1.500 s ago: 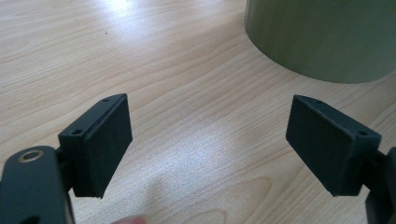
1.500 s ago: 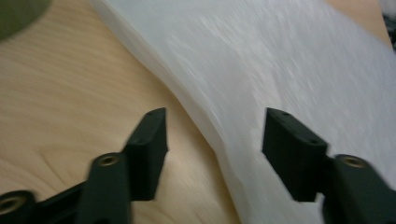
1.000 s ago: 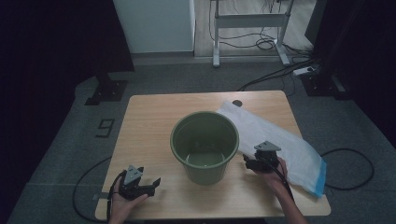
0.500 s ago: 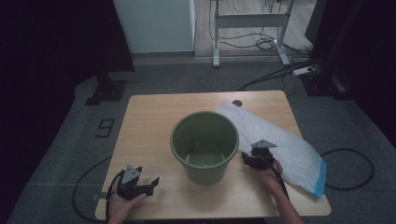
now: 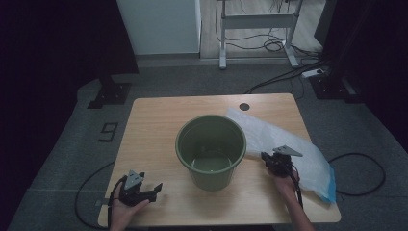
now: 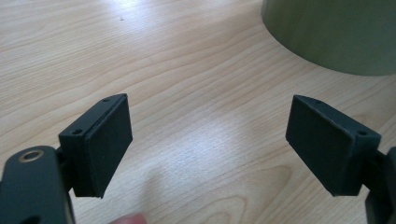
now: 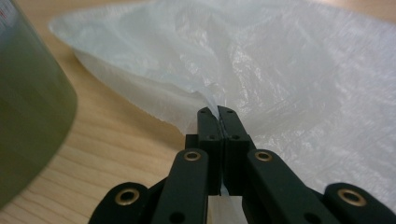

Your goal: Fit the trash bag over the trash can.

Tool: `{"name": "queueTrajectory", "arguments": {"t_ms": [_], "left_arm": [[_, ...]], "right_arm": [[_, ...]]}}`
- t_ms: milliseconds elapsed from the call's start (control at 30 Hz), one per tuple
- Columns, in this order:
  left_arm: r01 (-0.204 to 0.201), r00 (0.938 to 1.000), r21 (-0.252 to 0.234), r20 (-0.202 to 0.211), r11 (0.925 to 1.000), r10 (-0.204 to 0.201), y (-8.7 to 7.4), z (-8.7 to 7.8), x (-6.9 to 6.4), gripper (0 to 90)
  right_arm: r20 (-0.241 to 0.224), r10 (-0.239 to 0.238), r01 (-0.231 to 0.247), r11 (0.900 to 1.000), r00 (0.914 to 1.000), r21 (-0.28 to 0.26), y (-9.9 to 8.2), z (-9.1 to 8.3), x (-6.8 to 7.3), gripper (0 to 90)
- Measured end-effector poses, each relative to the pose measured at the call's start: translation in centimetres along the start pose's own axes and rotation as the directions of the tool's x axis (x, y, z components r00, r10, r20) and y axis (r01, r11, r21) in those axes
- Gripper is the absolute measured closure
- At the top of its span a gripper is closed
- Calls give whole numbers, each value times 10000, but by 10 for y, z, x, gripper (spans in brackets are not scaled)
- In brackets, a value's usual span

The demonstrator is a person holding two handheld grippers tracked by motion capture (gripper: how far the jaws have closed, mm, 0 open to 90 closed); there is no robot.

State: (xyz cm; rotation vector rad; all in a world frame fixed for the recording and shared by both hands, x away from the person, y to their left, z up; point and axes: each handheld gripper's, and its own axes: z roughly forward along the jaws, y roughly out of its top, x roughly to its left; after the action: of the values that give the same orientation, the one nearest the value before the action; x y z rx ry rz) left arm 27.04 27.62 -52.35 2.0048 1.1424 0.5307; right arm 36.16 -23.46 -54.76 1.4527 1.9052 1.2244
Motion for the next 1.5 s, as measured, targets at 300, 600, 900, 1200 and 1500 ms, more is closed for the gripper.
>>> {"name": "queueTrajectory", "arguments": {"t_ms": [300,600,900,1200,1500], "left_arm": [[-167,9999,202,31,9997,167,-1,4,-5,146],[-67,10000,86,52,9999,66,0,3,-5,149],[-35,10000,60,34,10000,34,0,2,-4,149],[-58,10000,125,51,9999,57,0,3,-5,149],[-114,9999,212,105,9997,112,-1,6,-5,149]], "right_arm": [[100,450,-425,9828,9989,-1798,18,-30,-3,884],[225,443,-343,9427,9988,-3319,46,-64,3,886],[-88,168,-189,9051,9998,-4247,79,-98,22,887],[-178,-284,158,8685,9994,-4955,111,-131,35,886],[18,-617,521,8257,9981,-5617,140,-154,49,887]]}}
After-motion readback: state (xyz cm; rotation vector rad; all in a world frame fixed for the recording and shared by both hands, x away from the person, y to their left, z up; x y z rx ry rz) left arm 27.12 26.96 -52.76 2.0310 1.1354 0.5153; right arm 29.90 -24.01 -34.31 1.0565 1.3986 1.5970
